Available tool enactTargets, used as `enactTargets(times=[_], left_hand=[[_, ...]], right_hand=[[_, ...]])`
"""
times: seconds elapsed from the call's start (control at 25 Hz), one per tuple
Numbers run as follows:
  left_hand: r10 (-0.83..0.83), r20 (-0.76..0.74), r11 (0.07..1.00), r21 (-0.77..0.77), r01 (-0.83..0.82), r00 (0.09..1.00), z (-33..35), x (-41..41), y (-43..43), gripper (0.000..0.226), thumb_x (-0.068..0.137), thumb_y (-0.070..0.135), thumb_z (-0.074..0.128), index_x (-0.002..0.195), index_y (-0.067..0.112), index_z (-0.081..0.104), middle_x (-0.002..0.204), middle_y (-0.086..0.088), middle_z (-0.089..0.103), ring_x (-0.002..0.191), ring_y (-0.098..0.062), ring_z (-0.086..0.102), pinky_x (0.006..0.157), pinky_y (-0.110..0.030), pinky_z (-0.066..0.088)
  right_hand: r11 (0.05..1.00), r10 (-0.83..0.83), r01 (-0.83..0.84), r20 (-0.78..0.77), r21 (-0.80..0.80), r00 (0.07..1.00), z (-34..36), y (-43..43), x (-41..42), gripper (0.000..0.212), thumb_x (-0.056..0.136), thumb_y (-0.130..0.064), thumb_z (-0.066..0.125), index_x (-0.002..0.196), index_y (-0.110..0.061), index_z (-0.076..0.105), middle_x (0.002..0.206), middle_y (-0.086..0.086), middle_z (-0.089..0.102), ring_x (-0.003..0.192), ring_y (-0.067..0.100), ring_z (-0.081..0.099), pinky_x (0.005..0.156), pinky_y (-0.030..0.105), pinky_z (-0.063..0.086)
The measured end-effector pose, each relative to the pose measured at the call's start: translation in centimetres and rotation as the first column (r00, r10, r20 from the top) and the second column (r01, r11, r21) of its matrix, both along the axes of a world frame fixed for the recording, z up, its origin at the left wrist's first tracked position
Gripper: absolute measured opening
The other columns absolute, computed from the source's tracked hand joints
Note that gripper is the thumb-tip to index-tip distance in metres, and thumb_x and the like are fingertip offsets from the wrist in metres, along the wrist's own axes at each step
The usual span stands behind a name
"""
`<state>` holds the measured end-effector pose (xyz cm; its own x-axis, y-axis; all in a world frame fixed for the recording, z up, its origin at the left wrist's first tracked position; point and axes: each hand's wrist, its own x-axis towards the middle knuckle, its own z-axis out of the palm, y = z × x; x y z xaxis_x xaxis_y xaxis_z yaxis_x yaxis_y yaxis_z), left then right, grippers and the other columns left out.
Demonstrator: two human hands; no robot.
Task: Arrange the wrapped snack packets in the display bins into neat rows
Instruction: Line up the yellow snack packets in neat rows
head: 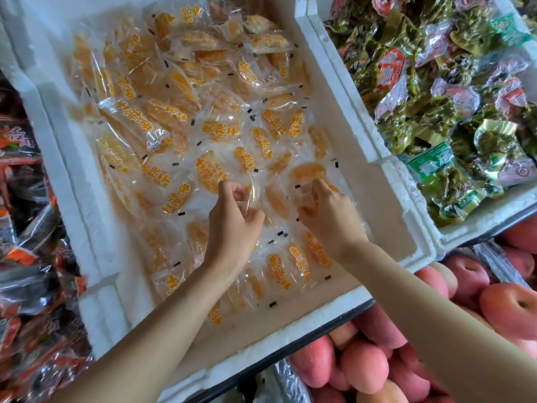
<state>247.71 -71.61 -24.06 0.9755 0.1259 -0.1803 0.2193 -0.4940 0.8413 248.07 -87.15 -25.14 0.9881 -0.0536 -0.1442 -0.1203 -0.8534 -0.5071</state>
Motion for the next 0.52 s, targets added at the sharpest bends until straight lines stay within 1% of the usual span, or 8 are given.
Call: enactTargets(times=[0.08,0.16,0.24,0.36,0.4,0.44,0.48,0.52], left_hand=[[-0.043,-0.023,0.999,0.009,0.044,0.999,0.0,0.1,-0.1,0.029,0.085,0.003,0.059,0.104,0.015,0.04,0.085,0.013,0.049,0.07,0.0,0.049,0.056,-0.003,0.038],[-0.081,-0.041,0.997,0.004,0.081,0.996,0.0,0.2,-0.5,0.029,0.086,0.004,0.059,0.103,0.015,0.039,0.083,0.013,0.048,0.069,0.001,0.048,0.055,-0.003,0.038],[-0.101,-0.052,0.995,-0.014,0.1,0.994,0.1,0.4,-0.7,0.028,0.086,0.004,0.059,0.103,0.015,0.039,0.083,0.012,0.047,0.068,0.001,0.047,0.054,-0.002,0.038],[-0.08,-0.038,0.996,-0.029,0.079,0.996,-0.1,0.6,-0.6,0.028,0.087,0.005,0.059,0.104,0.014,0.038,0.084,0.011,0.047,0.071,-0.002,0.048,0.056,-0.003,0.038],[-0.065,-0.027,0.998,-0.028,0.064,0.998,-0.1,0.6,-0.3,0.028,0.086,0.005,0.059,0.103,0.014,0.038,0.084,0.01,0.046,0.072,-0.004,0.048,0.056,-0.005,0.038],[-0.053,-0.019,0.998,-0.029,0.053,0.998,-0.3,0.5,-0.1,0.03,0.086,0.005,0.059,0.104,0.015,0.037,0.085,0.01,0.046,0.073,-0.006,0.048,0.055,-0.007,0.038],[-0.045,-0.02,0.998,-0.033,0.044,0.999,-0.4,0.4,0.2,0.031,0.086,0.005,0.059,0.106,0.015,0.036,0.086,0.009,0.046,0.073,-0.008,0.049,0.055,-0.008,0.039],[-0.041,-0.027,0.999,-0.034,0.04,0.999,-0.5,0.3,0.5,0.033,0.086,0.006,0.059,0.109,0.016,0.037,0.087,0.008,0.047,0.072,-0.008,0.049,0.054,-0.009,0.039]], right_hand=[[0.992,-0.036,0.035,-0.002,-0.121,0.999,0.1,-0.1,0.9,0.03,0.089,-0.014,0.051,0.12,-0.014,0.049,0.101,0.009,0.064,0.092,0.034,0.059,0.061,0.031,0.035],[0.987,-0.078,0.078,0.002,-0.137,0.997,0.2,-0.3,1.5,0.031,0.091,-0.015,0.051,0.122,-0.015,0.049,0.107,0.009,0.065,0.096,0.033,0.059,0.063,0.031,0.036],[0.997,-0.064,0.065,0.034,-0.04,0.997,0.2,-0.2,1.4,0.029,0.093,-0.016,0.05,0.122,-0.013,0.048,0.11,0.009,0.065,0.1,0.032,0.058,0.068,0.033,0.04],[0.995,0.014,-0.021,0.072,0.1,0.997,0.0,0.1,1.0,0.026,0.096,-0.013,0.046,0.122,-0.006,0.047,0.12,0.009,0.059,0.109,0.028,0.054,0.084,0.034,0.041],[0.99,0.02,-0.028,0.059,0.136,0.998,0.0,0.2,1.0,0.027,0.096,-0.011,0.047,0.122,-0.005,0.047,0.118,0.008,0.059,0.109,0.027,0.054,0.087,0.032,0.04],[0.984,0.016,-0.022,0.038,0.177,0.999,-0.3,0.2,1.2,0.029,0.095,-0.01,0.049,0.124,-0.005,0.046,0.11,0.006,0.06,0.106,0.026,0.055,0.087,0.032,0.041],[0.976,0.007,-0.009,0.011,0.217,1.0,-0.4,0.2,1.5,0.033,0.094,-0.01,0.052,0.126,-0.007,0.045,0.1,0.002,0.06,0.101,0.024,0.057,0.085,0.032,0.044],[0.969,0.003,0.001,-0.016,0.247,1.0,-0.6,0.2,1.7,0.036,0.093,-0.012,0.054,0.128,-0.009,0.044,0.097,-0.001,0.06,0.099,0.023,0.058,0.083,0.031,0.045]])
